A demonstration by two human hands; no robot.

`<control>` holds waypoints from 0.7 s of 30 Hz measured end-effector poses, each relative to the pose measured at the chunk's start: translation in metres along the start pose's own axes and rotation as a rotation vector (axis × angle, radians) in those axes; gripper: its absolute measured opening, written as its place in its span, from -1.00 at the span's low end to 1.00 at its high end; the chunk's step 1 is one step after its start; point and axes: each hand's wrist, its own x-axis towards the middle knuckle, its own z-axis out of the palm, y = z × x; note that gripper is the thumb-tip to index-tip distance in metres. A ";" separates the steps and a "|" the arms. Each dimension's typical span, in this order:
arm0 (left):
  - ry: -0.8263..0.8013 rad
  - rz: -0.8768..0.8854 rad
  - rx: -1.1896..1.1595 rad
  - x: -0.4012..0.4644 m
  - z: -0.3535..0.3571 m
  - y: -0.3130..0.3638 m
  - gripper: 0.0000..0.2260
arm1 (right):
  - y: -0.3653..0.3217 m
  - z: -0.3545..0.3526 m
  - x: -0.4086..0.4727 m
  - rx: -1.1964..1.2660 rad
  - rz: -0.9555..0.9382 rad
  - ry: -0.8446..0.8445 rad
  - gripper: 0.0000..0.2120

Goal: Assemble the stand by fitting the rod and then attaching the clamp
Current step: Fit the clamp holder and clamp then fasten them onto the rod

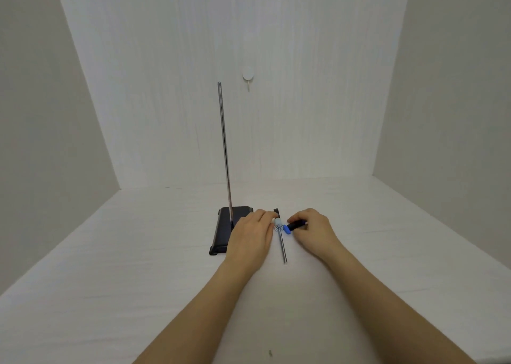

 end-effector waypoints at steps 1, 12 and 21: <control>0.022 -0.011 -0.031 0.000 0.000 -0.001 -0.73 | -0.001 0.001 0.000 -0.035 -0.018 -0.007 -0.72; -0.005 -0.293 -0.610 0.003 -0.005 -0.002 -0.68 | -0.012 -0.005 0.001 0.331 -0.042 -0.032 -0.77; 0.109 -0.265 -0.757 0.001 -0.020 -0.002 -0.83 | -0.027 -0.008 -0.002 0.856 0.195 -0.345 -0.80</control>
